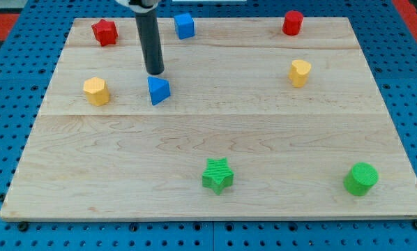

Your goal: Move the blue triangle to the bottom left

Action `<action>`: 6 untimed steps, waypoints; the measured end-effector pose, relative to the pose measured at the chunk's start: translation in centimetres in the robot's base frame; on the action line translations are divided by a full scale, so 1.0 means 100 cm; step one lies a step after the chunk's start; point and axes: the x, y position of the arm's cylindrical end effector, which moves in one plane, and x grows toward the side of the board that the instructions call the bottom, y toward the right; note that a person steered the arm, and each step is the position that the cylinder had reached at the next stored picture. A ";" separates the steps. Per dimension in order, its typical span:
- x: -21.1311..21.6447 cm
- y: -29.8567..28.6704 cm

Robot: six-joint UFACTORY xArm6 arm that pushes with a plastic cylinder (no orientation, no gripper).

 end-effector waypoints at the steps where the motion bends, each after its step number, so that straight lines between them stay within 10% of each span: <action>1: 0.065 0.012; 3: 0.101 0.077; 6: 0.076 -0.065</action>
